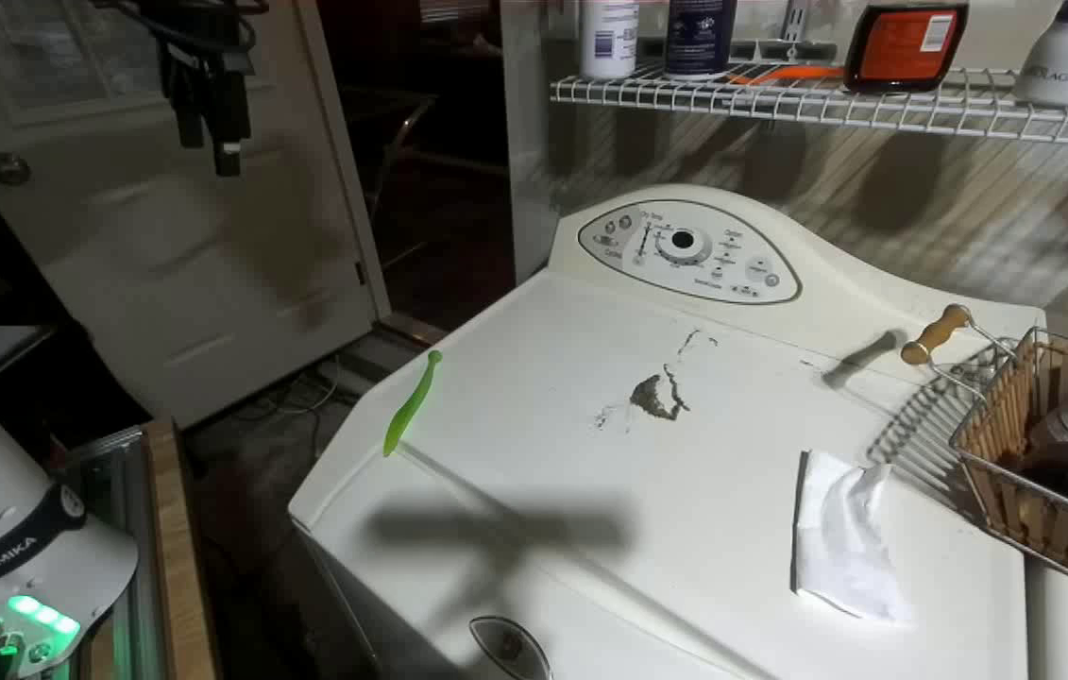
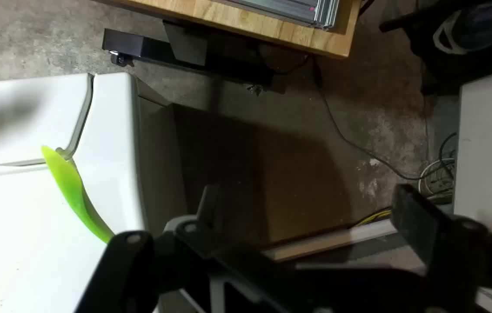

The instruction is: Use the white napkin to wipe the top of the washing machine on the left.

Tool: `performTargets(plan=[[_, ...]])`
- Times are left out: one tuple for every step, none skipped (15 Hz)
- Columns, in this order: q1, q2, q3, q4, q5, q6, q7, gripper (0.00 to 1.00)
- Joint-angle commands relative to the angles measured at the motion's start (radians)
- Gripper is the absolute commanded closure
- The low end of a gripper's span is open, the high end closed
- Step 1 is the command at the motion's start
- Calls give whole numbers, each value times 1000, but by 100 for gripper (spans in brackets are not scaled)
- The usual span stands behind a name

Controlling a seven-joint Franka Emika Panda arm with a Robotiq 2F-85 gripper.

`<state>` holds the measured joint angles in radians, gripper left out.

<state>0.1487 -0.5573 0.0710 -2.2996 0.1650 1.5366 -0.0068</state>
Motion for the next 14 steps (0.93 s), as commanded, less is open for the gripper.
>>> performTargets(plan=[[-14,0,11,2,5,-3,-5,0],[-14,0,11,2,5,-3,-5,0],[-14,0,11,2,5,-3,-5,0],[-14,0,11,2,5,-3,-5,0],[-14,0,11,2,5,-3,-5,0],[-14,0,11,2,5,-3,-5,0],[-14,0,11,2,5,-3,-5,0],[-14,0,11,2,5,-3,-5,0],[-36,-2,15,-7,-18,49,29,0],[-56,-1,8,-10,-27,85,54,0],[-80,-6,-4,-19,-44,134,68,0],[-102,-4,-15,-21,-56,164,82,0],[-128,-3,-27,-26,-73,201,91,0],[-154,0,-42,-29,-87,236,100,0]])
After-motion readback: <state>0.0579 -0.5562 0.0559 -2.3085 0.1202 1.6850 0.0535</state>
